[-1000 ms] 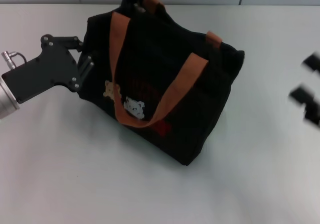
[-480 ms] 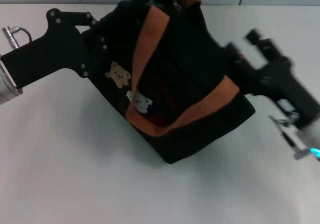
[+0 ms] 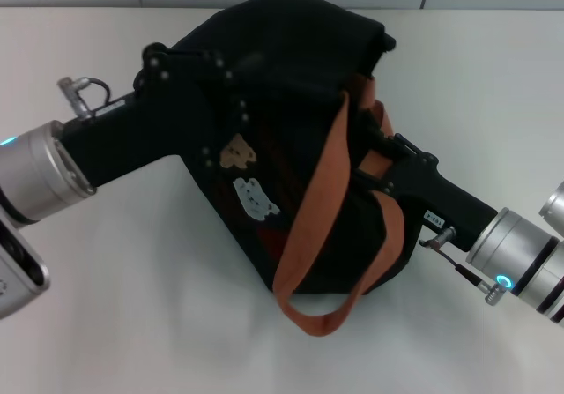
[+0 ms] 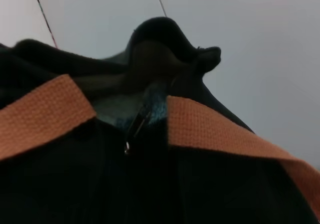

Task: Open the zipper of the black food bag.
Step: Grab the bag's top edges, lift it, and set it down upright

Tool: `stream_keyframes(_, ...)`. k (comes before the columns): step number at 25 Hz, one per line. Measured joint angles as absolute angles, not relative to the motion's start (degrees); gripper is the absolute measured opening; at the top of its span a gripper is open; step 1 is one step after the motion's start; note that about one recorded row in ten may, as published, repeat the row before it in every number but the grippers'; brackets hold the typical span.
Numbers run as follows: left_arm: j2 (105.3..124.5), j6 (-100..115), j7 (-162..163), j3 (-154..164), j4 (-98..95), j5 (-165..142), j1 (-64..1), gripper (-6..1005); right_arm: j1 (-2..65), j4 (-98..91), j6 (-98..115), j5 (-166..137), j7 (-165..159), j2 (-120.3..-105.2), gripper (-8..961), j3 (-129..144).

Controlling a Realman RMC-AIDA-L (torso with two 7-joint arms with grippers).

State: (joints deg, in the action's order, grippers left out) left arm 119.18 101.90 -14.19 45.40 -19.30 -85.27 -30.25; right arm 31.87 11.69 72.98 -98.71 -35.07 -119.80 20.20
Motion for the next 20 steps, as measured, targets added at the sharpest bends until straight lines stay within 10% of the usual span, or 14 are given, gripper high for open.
stream_keyframes(16,119.18,106.66,-15.92,49.64,-17.08,-83.81,-32.75,97,39.4,14.43,66.26,-98.91,-29.98,-119.88,840,17.05)
stream_keyframes(20,119.24,105.83,-16.92,49.7,-15.84,-83.73,-33.42,97,31.66,12.74,78.68,-98.87,-29.49,-119.68,838,17.49)
